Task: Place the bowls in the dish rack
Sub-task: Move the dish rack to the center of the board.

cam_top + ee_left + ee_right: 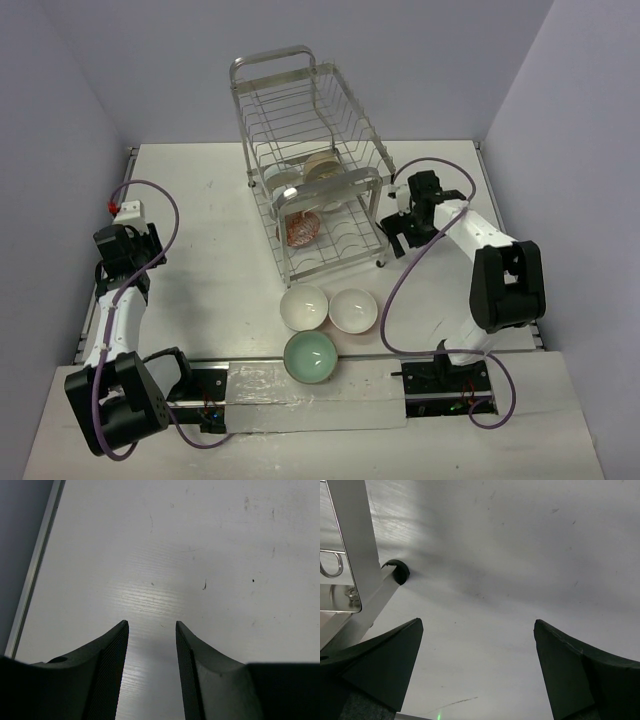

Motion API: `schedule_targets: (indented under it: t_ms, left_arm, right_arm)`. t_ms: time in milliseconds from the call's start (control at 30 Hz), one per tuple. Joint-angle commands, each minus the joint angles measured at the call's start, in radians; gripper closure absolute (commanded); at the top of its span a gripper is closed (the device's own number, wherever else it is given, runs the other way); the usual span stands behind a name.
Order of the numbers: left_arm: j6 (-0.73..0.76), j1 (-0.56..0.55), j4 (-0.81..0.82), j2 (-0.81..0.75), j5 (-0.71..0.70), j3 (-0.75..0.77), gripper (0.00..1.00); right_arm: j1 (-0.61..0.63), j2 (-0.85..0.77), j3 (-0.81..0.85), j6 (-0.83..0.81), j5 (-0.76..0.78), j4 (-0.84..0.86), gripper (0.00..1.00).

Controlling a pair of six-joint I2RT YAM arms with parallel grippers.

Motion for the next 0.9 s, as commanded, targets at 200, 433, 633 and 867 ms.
schedule_targets:
  t_ms: [200, 433, 633, 867]
  left_arm:
    - [0.015, 0.006, 0.015, -0.027, 0.057, 0.002, 0.52]
    - [0.015, 0.007, 0.012, -0.019, 0.057, 0.005, 0.52]
    - [0.013, 0.007, 0.009, -0.011, 0.057, 0.008, 0.52]
    - [0.015, 0.007, 0.006, -0.008, 0.054, 0.009, 0.51]
  right_arm:
    - [0.095, 0.001, 0.029, 0.012, -0.018, -0.009, 0.00]
    - [0.163, 0.011, 0.034, -0.005, -0.020, -0.011, 0.00]
    - [0.233, 0.017, 0.038, -0.016, -0.021, -0.012, 0.00]
    - [0.276, 0.024, 0.034, -0.031, -0.026, -0.014, 0.00]
